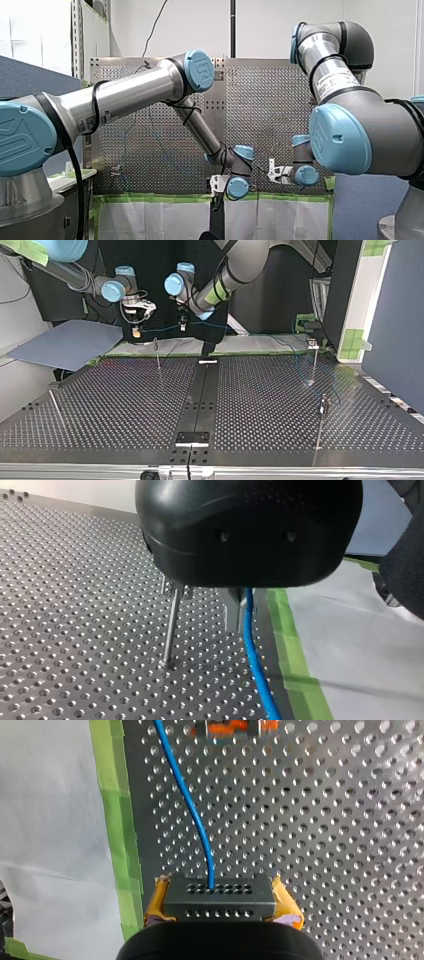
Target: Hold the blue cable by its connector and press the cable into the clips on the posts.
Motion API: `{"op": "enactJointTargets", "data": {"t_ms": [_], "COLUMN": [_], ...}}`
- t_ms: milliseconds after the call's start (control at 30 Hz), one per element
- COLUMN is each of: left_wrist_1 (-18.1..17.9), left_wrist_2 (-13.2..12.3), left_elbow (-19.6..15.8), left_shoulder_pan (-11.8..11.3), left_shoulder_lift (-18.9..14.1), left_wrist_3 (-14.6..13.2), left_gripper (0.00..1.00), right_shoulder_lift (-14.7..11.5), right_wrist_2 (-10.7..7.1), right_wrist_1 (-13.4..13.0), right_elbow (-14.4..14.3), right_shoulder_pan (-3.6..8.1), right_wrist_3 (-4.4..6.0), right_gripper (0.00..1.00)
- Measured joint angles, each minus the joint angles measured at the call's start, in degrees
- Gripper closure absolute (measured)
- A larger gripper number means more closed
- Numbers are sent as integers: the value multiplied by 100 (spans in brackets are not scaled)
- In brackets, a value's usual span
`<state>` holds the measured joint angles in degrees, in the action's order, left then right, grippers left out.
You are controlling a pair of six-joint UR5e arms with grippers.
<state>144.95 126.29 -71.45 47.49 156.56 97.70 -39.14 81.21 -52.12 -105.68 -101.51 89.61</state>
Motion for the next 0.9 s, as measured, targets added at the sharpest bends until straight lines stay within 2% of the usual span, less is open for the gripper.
{"op": "enactJointTargets", "data": {"t_ms": [200,333,533,633,733,900], "left_wrist_1": [-138,-207,-118,-142,-148,-168], "left_wrist_2": [-147,-247,-349,-381,-404,-441], "left_elbow": [68,167,411,560,694,785], "left_shoulder_pan": [-45,-84,-97,-105,-111,-120], "left_shoulder_lift": [7,54,288,402,449,464], "left_wrist_3": [38,70,182,284,340,379], "left_gripper": [100,100,100,100,100,100], "right_shoulder_lift": [-1,-2,-3,-2,-3,0], "right_wrist_2": [-295,-518,-821,-969,-1119,-1211], "right_wrist_1": [-121,-306,-601,-738,-814,-902], "right_elbow": [-26,-26,-26,-25,-26,-28], "right_shoulder_pan": [289,472,619,672,700,736], "right_wrist_3": [15,107,372,469,519,586], "right_gripper": [100,100,100,100,100,100]}}
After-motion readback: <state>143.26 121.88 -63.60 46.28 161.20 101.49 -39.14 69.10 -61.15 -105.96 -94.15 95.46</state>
